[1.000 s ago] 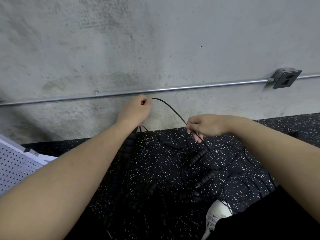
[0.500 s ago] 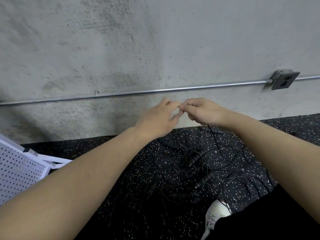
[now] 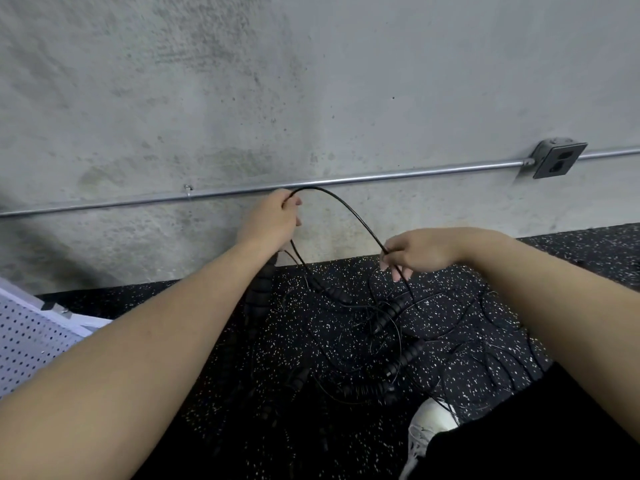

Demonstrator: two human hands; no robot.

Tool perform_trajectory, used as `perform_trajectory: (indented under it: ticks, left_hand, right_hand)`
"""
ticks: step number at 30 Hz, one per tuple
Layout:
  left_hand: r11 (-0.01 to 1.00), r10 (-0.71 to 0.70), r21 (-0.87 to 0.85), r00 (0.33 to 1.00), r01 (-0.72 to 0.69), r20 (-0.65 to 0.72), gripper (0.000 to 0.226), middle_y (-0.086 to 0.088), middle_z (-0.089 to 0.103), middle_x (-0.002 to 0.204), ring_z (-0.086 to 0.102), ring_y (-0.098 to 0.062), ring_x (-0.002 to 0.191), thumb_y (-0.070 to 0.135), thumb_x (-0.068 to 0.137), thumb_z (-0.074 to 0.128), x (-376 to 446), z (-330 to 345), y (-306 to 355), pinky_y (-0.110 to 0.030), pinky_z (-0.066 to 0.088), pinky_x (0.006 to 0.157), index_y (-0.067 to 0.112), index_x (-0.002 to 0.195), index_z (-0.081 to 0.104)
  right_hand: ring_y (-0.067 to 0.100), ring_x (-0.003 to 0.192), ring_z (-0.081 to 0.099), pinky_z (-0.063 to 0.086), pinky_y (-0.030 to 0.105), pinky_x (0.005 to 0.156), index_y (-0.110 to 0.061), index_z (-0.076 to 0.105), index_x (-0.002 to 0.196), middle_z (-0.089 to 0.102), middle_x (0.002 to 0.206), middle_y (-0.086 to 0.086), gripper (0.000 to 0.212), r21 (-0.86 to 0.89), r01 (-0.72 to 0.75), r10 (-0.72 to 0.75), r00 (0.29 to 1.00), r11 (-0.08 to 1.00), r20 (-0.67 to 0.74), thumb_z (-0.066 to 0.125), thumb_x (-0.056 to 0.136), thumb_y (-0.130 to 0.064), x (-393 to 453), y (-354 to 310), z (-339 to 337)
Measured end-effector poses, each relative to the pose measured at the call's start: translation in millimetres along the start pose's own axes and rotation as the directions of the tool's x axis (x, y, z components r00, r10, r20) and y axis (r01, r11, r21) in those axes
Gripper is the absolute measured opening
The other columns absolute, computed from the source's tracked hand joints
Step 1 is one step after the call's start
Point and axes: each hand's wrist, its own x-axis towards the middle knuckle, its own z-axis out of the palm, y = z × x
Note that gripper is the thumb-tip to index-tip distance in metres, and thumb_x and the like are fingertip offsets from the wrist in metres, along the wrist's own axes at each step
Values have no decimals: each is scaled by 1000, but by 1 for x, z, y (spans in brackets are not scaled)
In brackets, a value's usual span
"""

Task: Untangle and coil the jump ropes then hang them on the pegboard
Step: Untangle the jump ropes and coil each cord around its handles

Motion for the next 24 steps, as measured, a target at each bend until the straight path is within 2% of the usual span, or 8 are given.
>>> perform_trajectory:
  ticks: [4, 6, 8, 10, 12, 14, 18, 24]
  left_hand:
    - [997, -21, 76, 990, 11, 136, 32, 3, 63, 95, 57, -17, 48, 26, 105, 48, -6, 1, -8, -29, 50, 44, 26, 137, 52]
    - [979, 120, 143, 975, -148, 190, 45, 5, 60, 111, 64, -15, 56, 30, 103, 55, -16, 5, -2, -31, 55, 47, 35, 146, 43]
    - [929, 268, 193, 933, -317, 241, 49, 12, 53, 122, 62, -7, 71, 37, 103, 54, -26, 13, 11, -30, 54, 57, 41, 149, 38]
    - [876, 345, 240, 891, -418, 295, 35, 19, 53, 117, 57, -3, 84, 42, 105, 49, -34, 23, 22, -29, 45, 68, 42, 141, 47]
    - [858, 373, 249, 879, -448, 298, 17, 17, 59, 95, 58, -11, 79, 40, 107, 42, -39, 32, 27, -33, 45, 63, 38, 113, 58]
    - [858, 383, 255, 885, -447, 263, 24, 10, 62, 84, 57, -13, 70, 38, 109, 38, -38, 34, 29, -35, 45, 60, 34, 97, 58]
    - [930, 293, 170, 936, -326, 195, 28, 9, 67, 92, 51, -3, 59, 36, 110, 34, -30, 30, 30, -26, 35, 54, 26, 107, 59]
    - [1000, 16, -25, 992, -13, 123, 26, 1, 64, 96, 53, -14, 52, 30, 111, 33, -10, 22, 16, -28, 46, 46, 19, 114, 56]
  right_hand:
    - [3, 53, 59, 46, 20, 60, -20, 61, 106, 64, 67, 1, 28, 189, 75, -44, 985, 979, -168, 34, 110, -25, -4, -4, -3]
    - [1, 37, 49, 36, 11, 39, -19, 62, 108, 51, 60, 0, 28, 250, 104, -38, 966, 963, -257, 35, 110, -25, -8, -9, -6]
    - [-1, 35, 43, 34, 11, 36, -20, 65, 112, 45, 64, -2, 29, 248, 136, -65, 960, 959, -273, 37, 110, -28, -10, -14, -8]
    - [-1, 38, 40, 37, 12, 41, -22, 67, 112, 46, 68, -3, 30, 246, 175, -101, 953, 953, -286, 39, 109, -30, -11, -19, -9]
    - [3, 43, 43, 40, 15, 46, -24, 70, 108, 50, 71, -4, 30, 265, 197, -108, 943, 944, -315, 41, 108, -33, -11, -20, -9]
    - [8, 49, 48, 43, 17, 48, -23, 70, 105, 51, 66, -5, 29, 303, 217, -114, 939, 928, -325, 43, 107, -35, -13, -19, -9]
    - [2, 54, 60, 44, 14, 57, -20, 62, 103, 67, 70, -4, 29, 309, 202, -110, 951, 929, -290, 46, 105, -44, -21, -10, -8]
    - [15, 104, 63, 41, 38, 106, -23, 59, 118, 71, 108, -5, 25, -5, -39, 39, 999, 999, 22, 43, 108, -38, -17, 19, -1]
